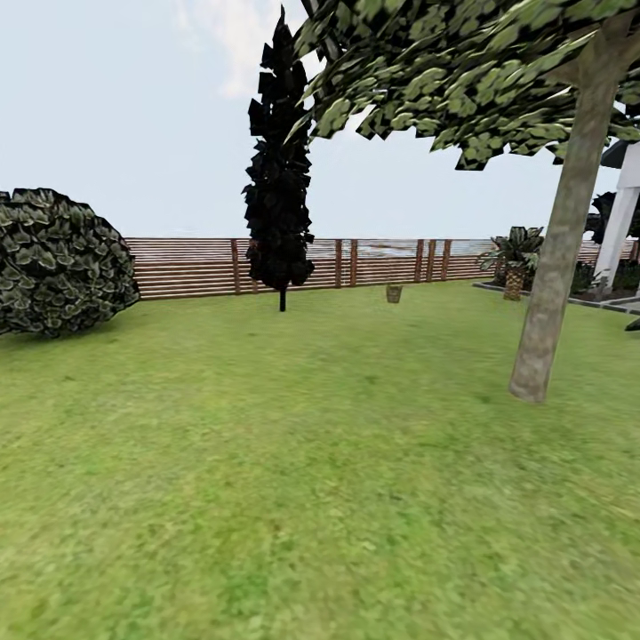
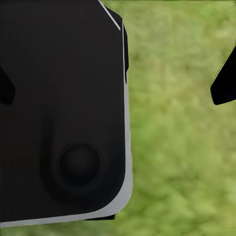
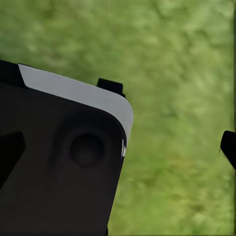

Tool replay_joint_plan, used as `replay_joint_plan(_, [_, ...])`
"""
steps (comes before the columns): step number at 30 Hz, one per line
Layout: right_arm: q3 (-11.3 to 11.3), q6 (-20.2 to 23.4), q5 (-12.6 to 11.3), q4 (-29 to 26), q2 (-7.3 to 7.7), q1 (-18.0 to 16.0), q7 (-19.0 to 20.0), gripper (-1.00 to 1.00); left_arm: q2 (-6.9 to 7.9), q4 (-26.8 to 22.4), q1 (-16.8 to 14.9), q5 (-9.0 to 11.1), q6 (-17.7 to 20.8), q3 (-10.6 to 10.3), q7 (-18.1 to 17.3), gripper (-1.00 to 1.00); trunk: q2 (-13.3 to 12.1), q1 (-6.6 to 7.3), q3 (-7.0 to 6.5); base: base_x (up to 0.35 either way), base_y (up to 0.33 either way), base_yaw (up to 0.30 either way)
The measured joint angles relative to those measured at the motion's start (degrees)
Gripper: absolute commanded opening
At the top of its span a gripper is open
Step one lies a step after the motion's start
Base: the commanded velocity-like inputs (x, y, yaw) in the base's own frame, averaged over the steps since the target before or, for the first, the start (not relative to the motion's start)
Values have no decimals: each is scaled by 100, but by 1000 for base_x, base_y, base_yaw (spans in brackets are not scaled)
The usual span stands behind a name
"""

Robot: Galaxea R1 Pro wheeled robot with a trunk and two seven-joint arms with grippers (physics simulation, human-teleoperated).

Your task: Take the three Easter eggs out of the wicker basket on the lawn in the garden, then place them on the lawn next to a single tree (choose any tree) so that all three eggs are next to the same tree and none are left in the basket.

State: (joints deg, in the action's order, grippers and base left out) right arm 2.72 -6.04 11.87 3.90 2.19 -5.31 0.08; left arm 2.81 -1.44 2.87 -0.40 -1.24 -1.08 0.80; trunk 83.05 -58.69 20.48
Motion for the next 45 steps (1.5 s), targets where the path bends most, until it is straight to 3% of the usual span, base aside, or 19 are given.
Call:
replay_joint_plan(19, [-22,4,-59,35,-6,-1,-4,100,-43,11,0,-8,12,-12,-30,100,0,-1,0,322,0,0])
replay_joint_plan(30, [-28,20,-65,86,-193,-1,42,100,-154,4,0,-17,8,-24,-32,100,0,-1,0,300,-64,0])
replay_joint_plan(45, [-64,4,-65,77,-281,0,38,100,-135,15,0,-7,20,-7,-32,100,0,-4,0,29,-1,0])
